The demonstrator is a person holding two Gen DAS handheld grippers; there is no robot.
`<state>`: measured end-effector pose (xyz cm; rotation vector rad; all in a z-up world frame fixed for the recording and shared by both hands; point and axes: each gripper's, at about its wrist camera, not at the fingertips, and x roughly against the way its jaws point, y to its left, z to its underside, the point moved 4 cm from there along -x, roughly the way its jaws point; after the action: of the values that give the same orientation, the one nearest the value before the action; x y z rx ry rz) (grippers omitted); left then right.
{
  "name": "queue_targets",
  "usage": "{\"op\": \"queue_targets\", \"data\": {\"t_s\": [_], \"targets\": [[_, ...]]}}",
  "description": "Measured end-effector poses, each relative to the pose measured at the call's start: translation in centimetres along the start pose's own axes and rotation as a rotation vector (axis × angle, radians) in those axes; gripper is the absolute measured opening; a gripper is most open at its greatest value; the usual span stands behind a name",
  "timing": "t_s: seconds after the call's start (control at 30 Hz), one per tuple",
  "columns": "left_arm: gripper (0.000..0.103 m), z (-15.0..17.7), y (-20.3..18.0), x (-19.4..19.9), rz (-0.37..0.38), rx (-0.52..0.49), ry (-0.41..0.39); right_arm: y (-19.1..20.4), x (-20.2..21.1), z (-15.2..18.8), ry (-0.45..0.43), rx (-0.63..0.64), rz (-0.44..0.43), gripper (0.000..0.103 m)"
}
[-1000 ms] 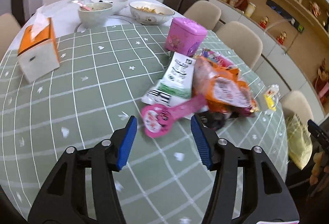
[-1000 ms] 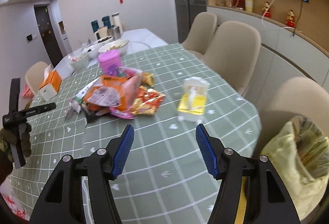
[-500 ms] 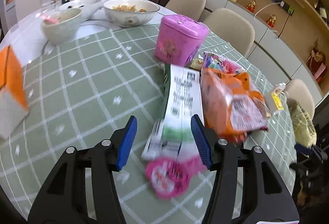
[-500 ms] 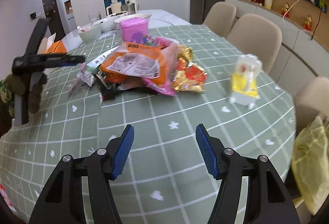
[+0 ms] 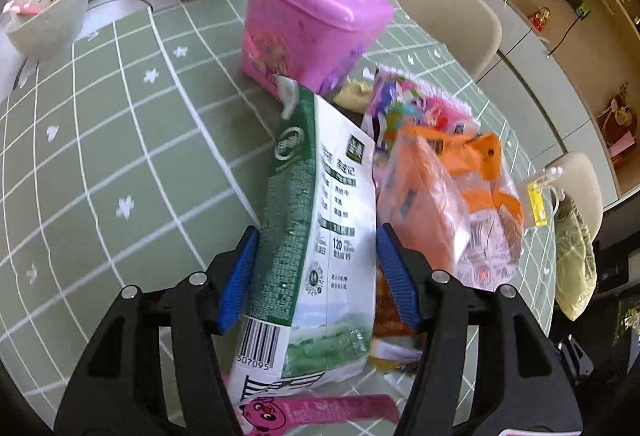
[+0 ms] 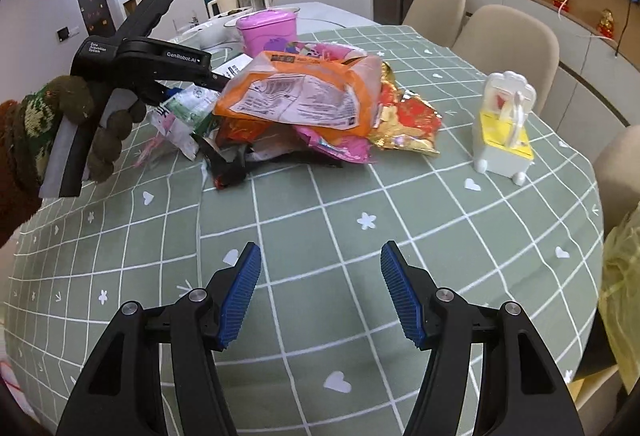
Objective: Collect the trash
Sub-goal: 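Grasp the white milk carton with the left tool while the right tool grasps the pink lollipop wrapper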
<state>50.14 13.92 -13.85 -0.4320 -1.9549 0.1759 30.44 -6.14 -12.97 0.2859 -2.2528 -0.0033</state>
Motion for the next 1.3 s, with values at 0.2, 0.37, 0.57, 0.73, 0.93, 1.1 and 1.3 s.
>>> {"op": "queue_targets", "data": {"t_s": [0.2, 0.37, 0.57, 0.73, 0.93, 1.1, 1.3], "targets": [[0.055, 2.3, -0.1, 3.5, 0.035, 0.028, -0.077, 1.3, 0.3, -0.7, -0.005, 0.038, -0.032, 0.059], [0.056, 2.7, 2.6, 9.2, -0.024, 0.105, -0.222, 4.2, 0.0, -2.4, -0.017, 0.088, -0.105, 0.059], [0.056, 7.4, 7.9, 14.2, -0.134, 0.260, -0.305, 10.7, -1.9, -4.7, 0.010, 0.241, -0.274, 0.059], [0.056, 13.2, 10.3, 16.4, -0.163, 0.364, -0.325, 13.7, -4.9, -7.2, 0.016, 0.335, -0.299, 0.059], [0.056, 18.5, 10.1, 15.9, -0.173, 0.415, -0.296, 16.0, -8.9, -8.1, 0.056, 0.376, -0.290, 0.059], [0.056, 20.5, 8.5, 15.1, -0.127, 0.396, -0.262, 16.8, -11.8, -8.1, 0.106, 0.433, -0.262, 0.052], [0.056, 21.5, 6.9, 13.9, -0.098, 0.374, -0.227, 16.5, -10.1, -9.1, 0.066, 0.435, -0.239, 0.045]]}}
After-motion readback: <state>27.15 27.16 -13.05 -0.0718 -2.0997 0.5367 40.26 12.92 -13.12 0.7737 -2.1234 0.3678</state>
